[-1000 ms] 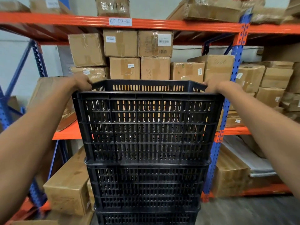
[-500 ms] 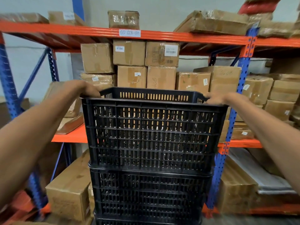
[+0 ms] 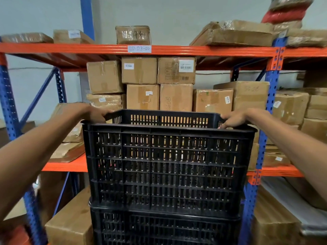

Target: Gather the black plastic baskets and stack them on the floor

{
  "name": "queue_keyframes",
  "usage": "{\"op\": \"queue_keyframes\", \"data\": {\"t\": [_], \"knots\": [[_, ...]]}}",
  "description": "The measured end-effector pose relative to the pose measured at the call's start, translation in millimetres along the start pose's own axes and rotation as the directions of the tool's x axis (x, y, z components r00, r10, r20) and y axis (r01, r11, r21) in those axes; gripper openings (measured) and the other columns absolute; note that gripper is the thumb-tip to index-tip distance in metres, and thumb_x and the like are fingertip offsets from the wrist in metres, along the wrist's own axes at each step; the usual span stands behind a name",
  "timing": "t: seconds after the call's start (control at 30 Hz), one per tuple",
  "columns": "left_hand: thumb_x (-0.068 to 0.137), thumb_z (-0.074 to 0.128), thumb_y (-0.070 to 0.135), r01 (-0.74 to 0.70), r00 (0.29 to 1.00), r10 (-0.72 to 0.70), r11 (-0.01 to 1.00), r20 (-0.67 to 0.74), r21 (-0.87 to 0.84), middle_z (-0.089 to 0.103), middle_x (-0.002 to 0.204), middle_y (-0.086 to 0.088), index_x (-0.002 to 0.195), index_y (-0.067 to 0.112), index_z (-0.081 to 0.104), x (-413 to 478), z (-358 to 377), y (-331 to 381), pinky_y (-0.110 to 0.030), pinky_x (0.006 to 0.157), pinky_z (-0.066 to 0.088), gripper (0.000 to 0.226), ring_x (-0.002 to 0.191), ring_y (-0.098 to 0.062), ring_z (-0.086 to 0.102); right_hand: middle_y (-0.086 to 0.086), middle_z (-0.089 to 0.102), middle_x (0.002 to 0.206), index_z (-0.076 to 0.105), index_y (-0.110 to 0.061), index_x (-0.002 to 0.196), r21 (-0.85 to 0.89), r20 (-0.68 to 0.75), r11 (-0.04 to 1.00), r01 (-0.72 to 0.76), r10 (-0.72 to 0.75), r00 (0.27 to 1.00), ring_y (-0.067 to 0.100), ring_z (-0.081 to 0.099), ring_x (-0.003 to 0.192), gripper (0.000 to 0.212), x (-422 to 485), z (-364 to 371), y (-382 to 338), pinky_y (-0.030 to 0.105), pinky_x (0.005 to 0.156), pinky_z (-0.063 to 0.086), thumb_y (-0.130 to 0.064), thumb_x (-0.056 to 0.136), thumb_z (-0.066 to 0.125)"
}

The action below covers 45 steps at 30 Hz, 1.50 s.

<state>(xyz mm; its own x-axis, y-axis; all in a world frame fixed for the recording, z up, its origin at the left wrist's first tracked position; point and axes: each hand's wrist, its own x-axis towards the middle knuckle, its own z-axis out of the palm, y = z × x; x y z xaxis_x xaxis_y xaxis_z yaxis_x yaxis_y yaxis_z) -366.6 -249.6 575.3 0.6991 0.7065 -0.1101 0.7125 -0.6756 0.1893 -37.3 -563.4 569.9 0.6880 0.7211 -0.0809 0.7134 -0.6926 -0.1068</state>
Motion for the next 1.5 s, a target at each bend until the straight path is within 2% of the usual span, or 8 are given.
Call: {"op": "queue_keyframes", "data": {"t": [0.1,0.17,0.23,0.37,0.8,1.1,1.27,1.5], "knots": [[0.091,0.061,0.017,0.009,0.999,-0.007,0.999,-0.048,0.041,0.052,0.135,-0.013,0.147,0.011,0.035,8.9,-10.0,-0.6,-0.039,0.107,0.041,0.062,0.123,-0.028,0.052,0.012,0.042,0.149,0.032,-0.012,0.146,-0.002,-0.018,1.000,0.009,-0.009,1.000,0.029,0.040,0.136,0.069,13.6,1.6,0.1,0.044,0.115,0.030,-0.047,0.092,0.056],[0.092,0.060,0.017,-0.001,0.998,0.004,0.999,-0.064,0.042,0.051,0.137,-0.013,0.145,0.009,0.038,14.4,-10.6,2.7,-0.031,0.101,0.042,0.057,0.122,-0.026,0.050,0.013,0.042,0.149,0.032,-0.011,0.146,0.007,-0.049,1.000,0.018,-0.018,0.999,0.029,0.041,0.135,0.068,19.9,4.6,1.3,0.042,0.115,0.030,-0.046,0.093,0.056],[0.094,0.057,0.019,-0.009,0.999,0.011,0.998,-0.041,0.064,0.043,0.147,-0.015,0.149,0.010,0.030,22.5,-5.4,4.8,-0.031,0.101,0.043,0.062,0.127,-0.026,0.046,0.012,0.043,0.147,0.033,-0.010,0.145,0.056,-0.082,0.998,0.036,-0.031,0.996,0.028,0.042,0.134,0.066,25.6,7.5,6.3,0.043,0.114,0.031,-0.044,0.092,0.057],[0.096,0.053,0.019,-0.091,0.992,0.096,0.993,-0.078,0.070,0.018,0.162,-0.011,0.155,0.010,0.012,39.5,1.3,-5.9,-0.044,0.122,0.019,0.072,0.148,-0.026,0.022,0.012,0.043,0.147,0.035,-0.009,0.143,0.147,-0.126,0.986,0.077,-0.058,0.990,0.028,0.041,0.134,0.060,33.2,10.4,15.6,0.041,0.114,0.029,-0.037,0.095,0.056],[0.095,0.052,0.011,-0.135,0.989,0.139,0.986,-0.044,0.096,0.040,0.149,-0.015,0.149,0.013,0.028,59.1,-6.1,-12.3,-0.040,0.114,0.032,0.059,0.135,-0.029,0.040,0.010,0.016,0.162,0.009,-0.005,0.155,0.052,-0.085,0.998,0.021,-0.016,0.996,0.026,0.019,0.149,0.084,58.7,9.6,23.9,0.040,0.122,0.016,-0.048,0.095,0.050],[0.093,0.056,0.018,-0.083,0.993,0.094,0.987,-0.074,0.137,0.031,0.155,-0.014,0.152,0.010,0.019,46.4,1.1,0.6,-0.043,0.119,0.027,0.070,0.143,-0.028,0.030,0.009,0.034,0.155,0.023,-0.011,0.151,0.067,-0.083,0.997,0.033,-0.028,0.996,0.027,0.035,0.141,0.081,48.1,9.0,17.0,0.038,0.115,0.026,-0.048,0.089,0.059],[0.094,0.056,0.020,-0.031,0.989,0.056,0.983,-0.135,0.183,0.042,0.149,-0.013,0.148,0.008,0.033,33.8,5.0,6.1,-0.039,0.115,0.031,0.059,0.137,-0.027,0.040,0.009,0.045,0.148,0.035,-0.015,0.146,0.056,-0.137,0.996,0.066,-0.058,0.989,0.026,0.043,0.134,0.067,35.0,11.6,10.1,0.038,0.114,0.030,-0.042,0.090,0.061],[0.094,0.055,0.032,0.019,0.969,0.031,0.980,-0.244,0.200,0.040,0.153,-0.013,0.150,0.012,0.033,-11.4,-10.8,18.2,-0.039,0.117,0.029,0.064,0.140,-0.028,0.038,0.014,0.030,0.157,0.029,-0.007,0.150,0.034,-0.212,0.998,0.062,-0.053,0.976,0.029,0.029,0.145,0.067,0.5,0.0,-8.6,0.039,0.118,0.022,-0.044,0.098,0.047]]}}
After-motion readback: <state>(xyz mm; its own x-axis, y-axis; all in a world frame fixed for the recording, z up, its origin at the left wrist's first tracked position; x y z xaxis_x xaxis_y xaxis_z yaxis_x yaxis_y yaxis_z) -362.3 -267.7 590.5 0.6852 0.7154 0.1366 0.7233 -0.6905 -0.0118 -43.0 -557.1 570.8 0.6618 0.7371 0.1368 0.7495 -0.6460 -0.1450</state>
